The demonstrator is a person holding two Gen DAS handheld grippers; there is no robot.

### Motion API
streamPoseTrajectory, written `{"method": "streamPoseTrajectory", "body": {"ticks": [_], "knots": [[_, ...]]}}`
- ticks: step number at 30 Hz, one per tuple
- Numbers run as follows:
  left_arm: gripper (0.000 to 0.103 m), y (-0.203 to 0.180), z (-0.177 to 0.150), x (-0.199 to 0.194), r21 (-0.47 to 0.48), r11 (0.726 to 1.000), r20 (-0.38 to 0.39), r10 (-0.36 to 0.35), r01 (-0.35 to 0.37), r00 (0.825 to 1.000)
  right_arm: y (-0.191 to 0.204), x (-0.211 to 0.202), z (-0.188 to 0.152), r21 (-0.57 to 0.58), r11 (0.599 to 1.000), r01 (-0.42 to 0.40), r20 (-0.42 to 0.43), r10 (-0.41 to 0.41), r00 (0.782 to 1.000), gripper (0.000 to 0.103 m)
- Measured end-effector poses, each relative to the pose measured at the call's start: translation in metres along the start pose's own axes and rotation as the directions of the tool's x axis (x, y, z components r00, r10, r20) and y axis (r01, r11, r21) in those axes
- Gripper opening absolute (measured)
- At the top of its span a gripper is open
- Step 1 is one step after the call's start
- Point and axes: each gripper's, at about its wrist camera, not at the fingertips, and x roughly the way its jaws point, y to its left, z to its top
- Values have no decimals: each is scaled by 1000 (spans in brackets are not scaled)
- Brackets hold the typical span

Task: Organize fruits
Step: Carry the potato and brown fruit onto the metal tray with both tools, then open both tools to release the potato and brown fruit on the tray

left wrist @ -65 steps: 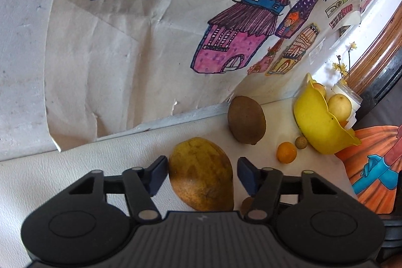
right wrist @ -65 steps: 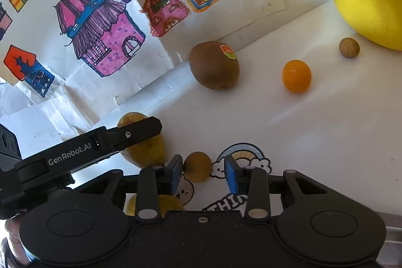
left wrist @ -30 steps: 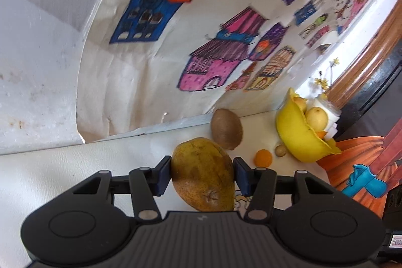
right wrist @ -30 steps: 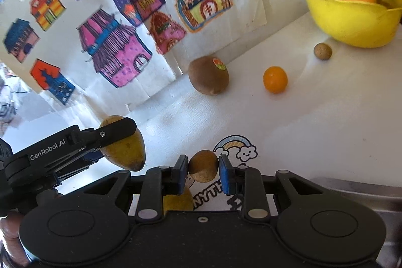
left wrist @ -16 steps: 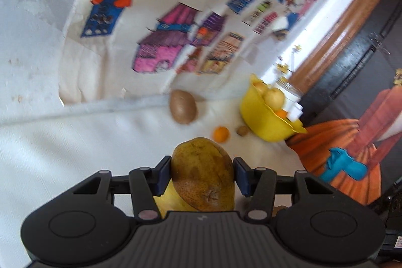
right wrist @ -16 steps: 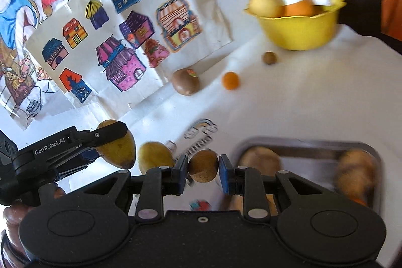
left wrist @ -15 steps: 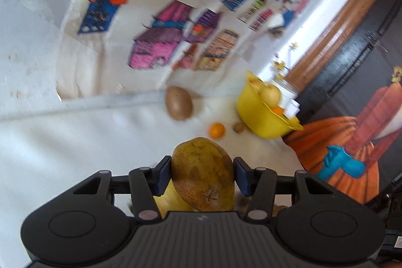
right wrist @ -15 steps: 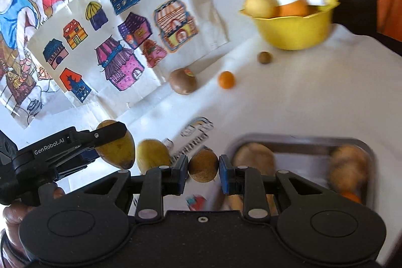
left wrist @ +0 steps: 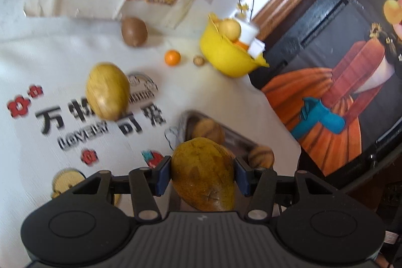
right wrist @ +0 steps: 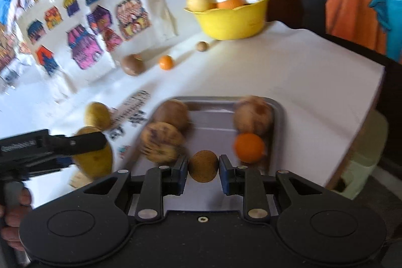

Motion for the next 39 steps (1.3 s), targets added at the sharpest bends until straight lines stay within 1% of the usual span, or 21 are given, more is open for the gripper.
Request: {"method": "streamPoseTrajectory", "body": {"ticks": [4, 8, 15, 22, 27, 35, 39], "knots": [[57, -3, -7, 10, -8, 1000, -21, -2, 2, 1000, -14, 10, -12, -6, 1000, 31, 1, -31, 1000, 29], [57, -5, -8, 17, 3, 1000, -27, 0, 0, 1000, -16, 17, -20, -42, 998, 53, 20, -52, 998, 29], [57, -10, -12, 25, 25, 1000, -35, 4, -3, 999, -4, 22, -27, -154, 982, 106, 78, -95, 992, 29], [57, -11, -17, 32, 44, 999, -40, 22, -21, 999, 3, 21, -34, -203, 970, 134, 109, -113, 988, 29], [57, -14, -20, 34, 72, 997, -50, 32, -29, 998, 3, 20, -36, -207, 967, 146, 117, -124, 985, 30], [57, -14, -21, 37, 76, 997, -75, 31, -26, 997, -2, 20, -41, -187, 971, 150, 108, -132, 985, 32], [64, -18, -22, 32, 102, 995, -61, 31, -24, 998, -1, 17, -42, -190, 969, 155, 113, -136, 984, 32]]}}
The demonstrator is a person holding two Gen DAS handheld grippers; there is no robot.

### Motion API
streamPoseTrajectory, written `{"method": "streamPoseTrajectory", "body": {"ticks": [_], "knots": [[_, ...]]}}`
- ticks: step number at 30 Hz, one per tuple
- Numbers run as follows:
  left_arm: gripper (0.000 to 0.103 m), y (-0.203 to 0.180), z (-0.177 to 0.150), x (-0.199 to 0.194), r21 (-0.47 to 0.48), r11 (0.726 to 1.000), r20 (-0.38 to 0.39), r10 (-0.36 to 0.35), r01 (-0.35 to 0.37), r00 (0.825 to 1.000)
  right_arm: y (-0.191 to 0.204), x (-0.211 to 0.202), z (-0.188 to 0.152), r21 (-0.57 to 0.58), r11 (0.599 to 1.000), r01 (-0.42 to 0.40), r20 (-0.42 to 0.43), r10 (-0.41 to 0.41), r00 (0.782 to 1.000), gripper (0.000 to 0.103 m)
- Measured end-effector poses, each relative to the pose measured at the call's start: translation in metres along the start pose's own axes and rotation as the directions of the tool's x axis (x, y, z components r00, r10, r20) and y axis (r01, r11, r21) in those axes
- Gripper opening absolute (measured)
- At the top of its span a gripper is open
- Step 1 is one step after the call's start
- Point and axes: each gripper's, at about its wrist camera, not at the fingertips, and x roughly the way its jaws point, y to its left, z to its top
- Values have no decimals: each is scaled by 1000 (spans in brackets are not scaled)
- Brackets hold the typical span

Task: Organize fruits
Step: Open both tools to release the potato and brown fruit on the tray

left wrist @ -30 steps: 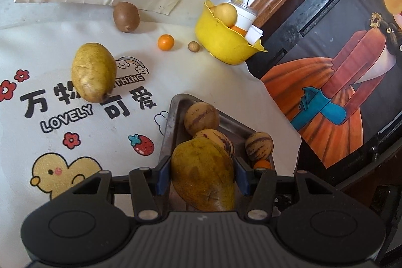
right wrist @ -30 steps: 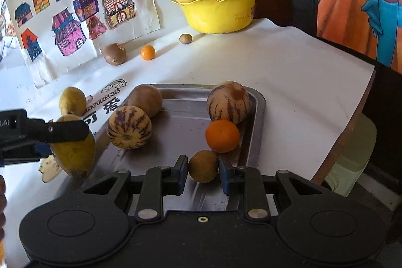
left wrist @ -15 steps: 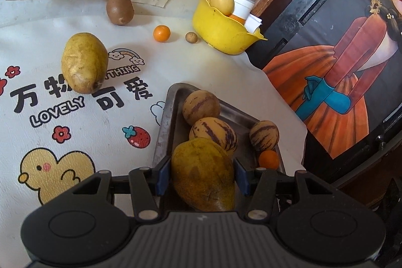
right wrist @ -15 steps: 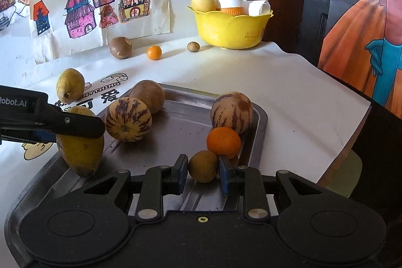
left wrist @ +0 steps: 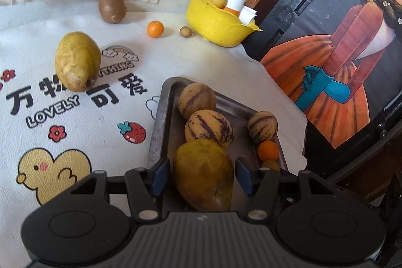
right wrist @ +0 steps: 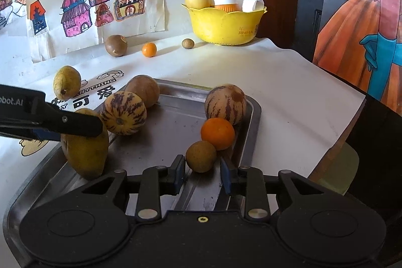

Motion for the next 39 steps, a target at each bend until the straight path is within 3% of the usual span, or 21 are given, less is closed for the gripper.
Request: {"method": "streamPoseTrajectory", "body": {"ticks": [5, 10, 16, 23, 31, 39], "knots": [[75, -1, 0, -11, 11, 1000, 14, -8, 8, 1000, 1, -7, -1, 3, 1000, 6, 12, -6, 1000, 37], [89, -4, -2, -27, 45, 999, 63, 15, -18, 998, 5, -20, -3, -11, 1000, 16, 31, -16, 999, 59], [101, -7, -8, -49, 108, 993, 115, 41, -53, 993, 11, -35, -5, -9, 1000, 17, 42, -16, 999, 68], [102, -6, -22, -79, 200, 969, 184, 106, -142, 977, 28, -56, -9, -2, 1000, -2, 62, 2, 998, 81], [103, 13, -41, -110, 216, 951, 229, 169, -220, 959, 54, -83, -20, 27, 1000, -9, 90, 6, 996, 99], [103, 40, -70, -134, 239, 924, 263, 235, -299, 936, 80, -105, -37, 52, 999, -10, 108, 4, 994, 102]]}}
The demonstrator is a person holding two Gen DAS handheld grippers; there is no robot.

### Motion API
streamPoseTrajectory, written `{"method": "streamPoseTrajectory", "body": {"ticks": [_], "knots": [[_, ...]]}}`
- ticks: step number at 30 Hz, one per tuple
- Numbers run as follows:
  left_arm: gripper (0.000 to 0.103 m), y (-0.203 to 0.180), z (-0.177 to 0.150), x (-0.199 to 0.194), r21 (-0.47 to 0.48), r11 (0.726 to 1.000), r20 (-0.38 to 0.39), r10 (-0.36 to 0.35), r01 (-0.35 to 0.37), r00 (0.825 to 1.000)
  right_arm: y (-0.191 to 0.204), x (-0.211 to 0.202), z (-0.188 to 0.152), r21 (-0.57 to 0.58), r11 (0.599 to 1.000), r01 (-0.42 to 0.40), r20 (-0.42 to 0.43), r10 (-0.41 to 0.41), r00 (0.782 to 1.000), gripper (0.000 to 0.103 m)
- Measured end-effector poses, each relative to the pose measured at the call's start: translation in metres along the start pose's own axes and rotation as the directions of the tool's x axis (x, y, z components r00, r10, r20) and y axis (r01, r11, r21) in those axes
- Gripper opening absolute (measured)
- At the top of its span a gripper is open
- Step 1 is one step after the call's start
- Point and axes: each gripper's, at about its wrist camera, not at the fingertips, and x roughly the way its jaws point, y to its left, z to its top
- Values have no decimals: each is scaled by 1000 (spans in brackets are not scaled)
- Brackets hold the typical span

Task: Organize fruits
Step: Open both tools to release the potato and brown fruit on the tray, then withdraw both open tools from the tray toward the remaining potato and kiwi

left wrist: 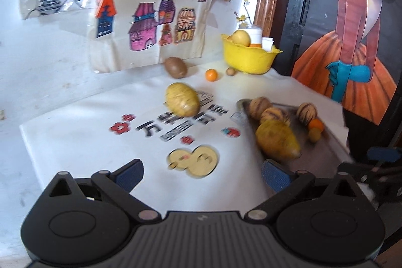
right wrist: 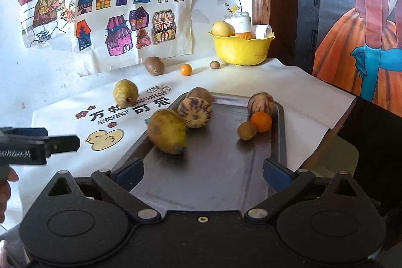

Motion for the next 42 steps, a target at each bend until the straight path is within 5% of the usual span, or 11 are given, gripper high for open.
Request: {"method": "streamPoseTrajectory", "body": {"ticks": [18, 42], "knots": [[103, 47, -27, -20, 60, 998, -24, 19, -18, 1000, 46, -26, -30, 82, 995, 65, -76, -59, 995, 102], [103, 113, -19, -11, -65, 980, -56, 186, -189, 981, 118, 8, -18, -81, 990, -116, -110, 107, 988, 102]]}}
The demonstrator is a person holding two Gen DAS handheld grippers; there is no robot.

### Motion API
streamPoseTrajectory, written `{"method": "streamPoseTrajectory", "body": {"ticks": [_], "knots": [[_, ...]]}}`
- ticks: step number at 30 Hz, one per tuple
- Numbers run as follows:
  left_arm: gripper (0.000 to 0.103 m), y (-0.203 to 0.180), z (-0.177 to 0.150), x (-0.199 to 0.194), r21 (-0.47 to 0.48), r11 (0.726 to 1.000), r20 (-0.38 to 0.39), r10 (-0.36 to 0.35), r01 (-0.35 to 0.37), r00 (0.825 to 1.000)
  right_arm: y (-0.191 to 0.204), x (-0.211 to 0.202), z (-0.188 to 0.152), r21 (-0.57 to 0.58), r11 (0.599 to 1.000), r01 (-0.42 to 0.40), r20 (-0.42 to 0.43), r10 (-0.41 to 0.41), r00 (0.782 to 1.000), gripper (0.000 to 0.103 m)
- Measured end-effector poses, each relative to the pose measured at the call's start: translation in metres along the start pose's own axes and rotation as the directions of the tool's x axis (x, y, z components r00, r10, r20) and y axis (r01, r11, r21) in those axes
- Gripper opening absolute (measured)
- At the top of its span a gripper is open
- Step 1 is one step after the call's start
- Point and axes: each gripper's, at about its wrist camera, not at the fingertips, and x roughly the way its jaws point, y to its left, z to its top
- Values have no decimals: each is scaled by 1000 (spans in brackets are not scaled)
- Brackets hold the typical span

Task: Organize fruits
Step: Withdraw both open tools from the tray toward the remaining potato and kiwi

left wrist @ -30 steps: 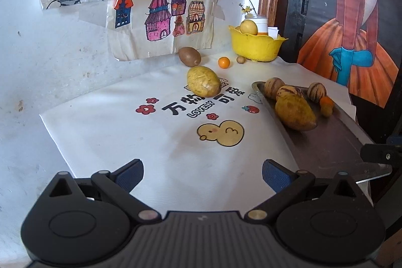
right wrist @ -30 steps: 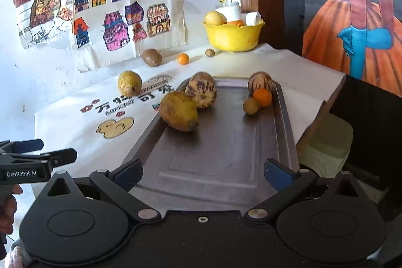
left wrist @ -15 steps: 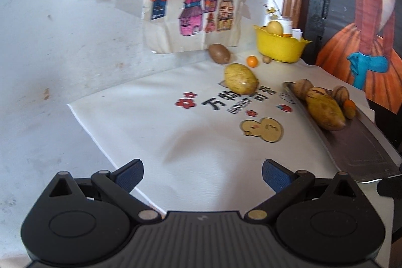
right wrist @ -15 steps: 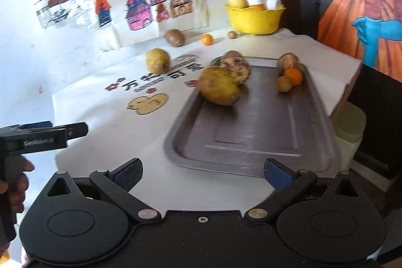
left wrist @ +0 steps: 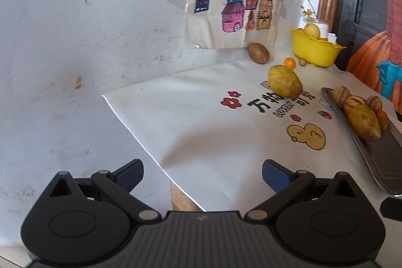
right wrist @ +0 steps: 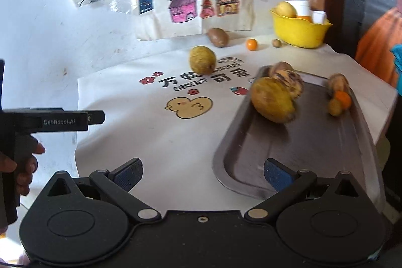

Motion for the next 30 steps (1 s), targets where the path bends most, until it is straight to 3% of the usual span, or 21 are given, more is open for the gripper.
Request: {"method": "streamPoseTrajectory", "body": {"ticks": [7, 17, 30], "knots": [[103, 6, 9, 11, -17, 999, -1, 38, -38, 999, 7, 15, 13, -63, 997, -41, 22, 43, 999, 102], [103, 9, 25, 34, -44, 998, -23, 48, -49, 999, -10, 29, 32, -181, 983, -26, 44, 34, 998, 102], [103, -32, 64, 71, -1, 998, -25, -56, 56, 998, -68, 47, 79, -159, 986, -47, 55, 56, 997, 102]]}}
